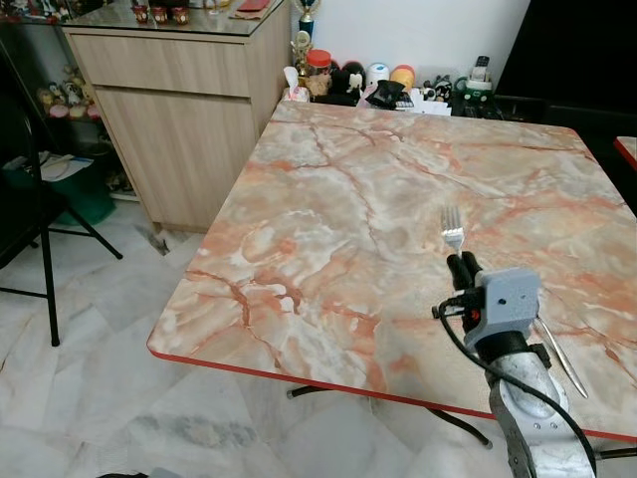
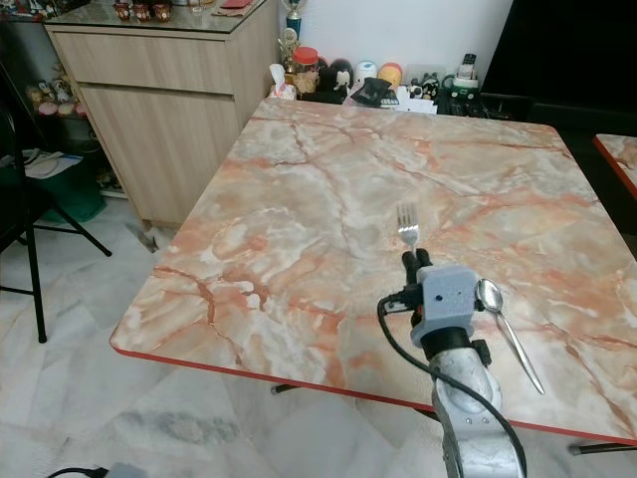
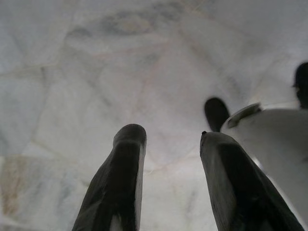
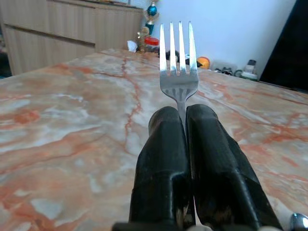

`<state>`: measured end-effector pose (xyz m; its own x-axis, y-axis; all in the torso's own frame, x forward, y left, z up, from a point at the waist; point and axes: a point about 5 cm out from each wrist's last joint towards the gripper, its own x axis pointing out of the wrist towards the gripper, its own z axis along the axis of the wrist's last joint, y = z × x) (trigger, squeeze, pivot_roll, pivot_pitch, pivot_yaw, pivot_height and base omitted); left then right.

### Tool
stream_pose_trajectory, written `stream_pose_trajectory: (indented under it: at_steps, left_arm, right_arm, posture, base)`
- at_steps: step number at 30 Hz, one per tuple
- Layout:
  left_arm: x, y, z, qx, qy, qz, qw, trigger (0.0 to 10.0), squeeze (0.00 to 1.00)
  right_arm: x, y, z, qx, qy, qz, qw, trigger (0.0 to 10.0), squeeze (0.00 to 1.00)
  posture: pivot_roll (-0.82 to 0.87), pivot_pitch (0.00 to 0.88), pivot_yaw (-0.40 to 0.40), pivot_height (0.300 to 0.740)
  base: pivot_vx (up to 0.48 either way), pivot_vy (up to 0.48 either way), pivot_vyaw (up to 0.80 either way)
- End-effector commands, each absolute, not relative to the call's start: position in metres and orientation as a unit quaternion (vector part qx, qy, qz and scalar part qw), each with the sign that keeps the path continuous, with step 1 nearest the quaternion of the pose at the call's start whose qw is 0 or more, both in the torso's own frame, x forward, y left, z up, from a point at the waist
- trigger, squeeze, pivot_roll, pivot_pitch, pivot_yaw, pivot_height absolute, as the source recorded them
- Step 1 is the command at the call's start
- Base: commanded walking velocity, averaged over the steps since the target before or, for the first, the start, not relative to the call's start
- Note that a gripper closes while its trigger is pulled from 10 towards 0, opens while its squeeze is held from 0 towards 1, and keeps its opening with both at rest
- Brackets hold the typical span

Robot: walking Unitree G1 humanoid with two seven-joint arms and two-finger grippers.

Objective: Setting the table

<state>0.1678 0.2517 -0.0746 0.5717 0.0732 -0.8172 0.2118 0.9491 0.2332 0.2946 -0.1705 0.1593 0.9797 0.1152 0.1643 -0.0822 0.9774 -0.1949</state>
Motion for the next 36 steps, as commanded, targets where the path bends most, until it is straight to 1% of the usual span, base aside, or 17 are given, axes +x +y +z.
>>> stream_pose_trajectory:
  at_steps: [1, 4, 7, 9, 13, 16, 18, 21, 24, 27, 36]
  left_arm:
    - [0.155, 0.253, -0.079, 0.151, 0.477, -0.045, 0.865, 10.0, 0.0]
    - [0.154, 0.255, -0.08, 0.14, 0.476, -0.031, 0.868, 10.0, 0.0]
    - [0.155, 0.252, -0.08, 0.133, 0.474, -0.028, 0.87, 10.0, 0.0]
    - [0.156, 0.238, -0.083, 0.144, 0.475, -0.069, 0.866, 10.0, 0.0]
    - [0.16, 0.231, -0.083, 0.143, 0.47, -0.083, 0.867, 10.0, 0.0]
    - [0.165, 0.226, -0.082, 0.148, 0.465, -0.094, 0.868, 10.0, 0.0]
    - [0.171, 0.224, -0.08, 0.154, 0.46, -0.098, 0.869, 10.0, 0.0]
    - [0.176, 0.224, -0.079, 0.146, 0.456, -0.084, 0.874, 10.0, 0.0]
    - [0.175, 0.223, -0.079, 0.147, 0.457, -0.085, 0.873, 10.0, 0.0]
    - [0.172, 0.224, -0.08, 0.147, 0.46, -0.085, 0.871, 10.0, 0.0]
    - [0.163, 0.234, -0.082, 0.148, 0.471, -0.074, 0.867, 10.0, 0.0]
  right_arm:
    - [0.292, -0.168, 0.166, -0.087, -0.109, 0.04, 0.989, 10.0, 0.0]
    - [0.294, -0.17, 0.172, -0.066, -0.126, 0.02, 0.99, 10.0, 0.0]
    - [0.294, -0.17, 0.175, -0.064, -0.134, 0.014, 0.989, 10.0, 0.0]
    - [0.295, -0.168, 0.176, -0.065, -0.142, 0.012, 0.988, 10.0, 0.0]
    - [0.295, -0.164, 0.178, -0.087, -0.148, 0.023, 0.985, 10.0, 0.0]
    - [0.297, -0.162, 0.18, -0.085, -0.154, 0.029, 0.984, 10.0, 0.0]
    - [0.299, -0.163, 0.185, -0.079, -0.161, 0.029, 0.983, 10.0, 0.0]
    - [0.3, -0.166, 0.19, -0.072, -0.17, 0.018, 0.983, 10.0, 0.0]
    - [0.298, -0.171, 0.187, -0.064, -0.168, -0.002, 0.984, 10.0, 0.0]
    - [0.296, -0.168, 0.185, -0.066, -0.167, -0.001, 0.984, 10.0, 0.0]
    - [0.301, -0.161, 0.188, -0.064, -0.174, 0.007, 0.983, 10.0, 0.0]
  posture:
    - [-0.02, 0.036, -0.012, 0.74]
    - [-0.01, 0.014, -0.017, 0.74]
    - [-0.02, 0.005, -0.02, 0.74]
    - [-0.02, 0.0, -0.022, 0.74]
    - [-0.03, 0.0, -0.022, 0.74]
    - [-0.03, 0.0, -0.026, 0.74]
    - [-0.04, 0.012, -0.036, 0.74]
    - [-0.05, 0.034, -0.037, 0.74]
    - [-0.05, 0.037, -0.035, 0.74]
    - [-0.05, 0.053, -0.025, 0.74]
    - [-0.04, 0.067, -0.017, 0.74]
  base:
    - [0.0, 0.0, 0.0]
    - [0.0, 0.0, 0.0]
    - [0.0, 0.0, 0.0]
    - [0.0, 0.0, 0.0]
    - [0.0, 0.0, 0.0]
    - [0.0, -0.165, 0.0]
    - [0.0, -0.435, 0.0]
    - [0.0, -0.48, -0.71]
    - [0.0, -0.48, -0.8]
    - [0.0, -0.48, 0.0]
    - [0.0, -0.48, 0.0]
